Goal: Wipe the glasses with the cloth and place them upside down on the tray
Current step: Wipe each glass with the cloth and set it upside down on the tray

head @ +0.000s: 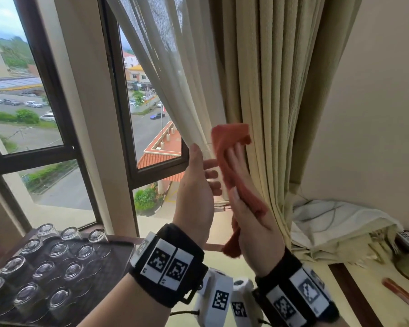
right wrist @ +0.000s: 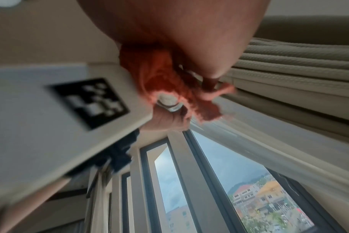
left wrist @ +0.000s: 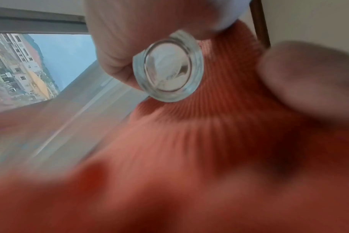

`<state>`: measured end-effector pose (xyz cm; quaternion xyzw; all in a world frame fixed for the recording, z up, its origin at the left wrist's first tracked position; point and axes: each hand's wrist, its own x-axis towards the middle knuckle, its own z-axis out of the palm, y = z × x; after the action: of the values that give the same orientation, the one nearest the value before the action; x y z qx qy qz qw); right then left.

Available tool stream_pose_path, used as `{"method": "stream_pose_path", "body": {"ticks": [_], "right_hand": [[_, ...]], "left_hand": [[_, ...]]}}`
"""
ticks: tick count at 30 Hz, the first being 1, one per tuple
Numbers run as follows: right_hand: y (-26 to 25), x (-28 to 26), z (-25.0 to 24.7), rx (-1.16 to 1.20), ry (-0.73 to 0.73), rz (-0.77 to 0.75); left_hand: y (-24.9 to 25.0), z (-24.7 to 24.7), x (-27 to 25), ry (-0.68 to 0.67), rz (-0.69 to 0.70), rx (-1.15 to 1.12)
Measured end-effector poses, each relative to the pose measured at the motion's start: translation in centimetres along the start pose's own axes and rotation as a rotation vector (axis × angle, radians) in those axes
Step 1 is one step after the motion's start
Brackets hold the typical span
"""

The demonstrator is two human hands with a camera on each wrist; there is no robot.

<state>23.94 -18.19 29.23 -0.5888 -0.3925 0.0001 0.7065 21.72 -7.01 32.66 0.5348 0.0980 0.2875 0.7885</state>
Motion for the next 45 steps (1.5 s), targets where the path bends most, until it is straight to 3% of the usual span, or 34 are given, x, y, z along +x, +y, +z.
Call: {"method": "stream_pose_path", "body": {"ticks": [4,7,10,15,18,24,29,31,35,39,45], "right_hand": [[1.2,-3.6,0.4,-0.051,-0.166,-0.002],[2.2,-4.6,0.5,-0.031,-0.122,0.026],[1.4,-2.9,0.4,0.175,-0.049,0.151],[0.4,1.0,-0.6,0.065,0.113,0.145],[0.1,0.5,-0.2,-0.011,0.055,0.020],[2.6,-4.0,0.0,-0.097,-0.111,0.024],[1.6,-1.5,0.3,0.143,0.044,0.158],[0.8,0.3,-0.2,0.143,0.095,0.114],[0.3,0.0,-0.5,-0.040,0.029,0.002],[1.1,-3.6,0.0,-0.055,-0.089,0.068],[1.9,-2.3,0.0,0.121,-0.002,0.166]], "left_hand": [[1.8,-1.1,0.8,0.009,-0.013,-0.054],[2.2,-1.6,1.1,0.026,-0.019,0.012],[1.7,-1.5,0.7,0.066,-0.007,0.077],[0.8,0.0,-1.3,-0.030,-0.043,0.115],[0.6,0.6,-1.5,0.005,-0.047,0.102],[1.3,-0.9,0.0,0.048,-0.030,0.103],[0.3,-0.4,-0.3,-0.008,-0.012,0.187],[-0.1,0.5,-1.1,-0.055,-0.001,0.160],[-0.1,0.9,-0.8,0.014,0.017,0.108],[0.8,-0.2,0.4,0.056,0.014,0.096],[0.5,-0.1,0.1,0.051,-0.064,0.150]]}}
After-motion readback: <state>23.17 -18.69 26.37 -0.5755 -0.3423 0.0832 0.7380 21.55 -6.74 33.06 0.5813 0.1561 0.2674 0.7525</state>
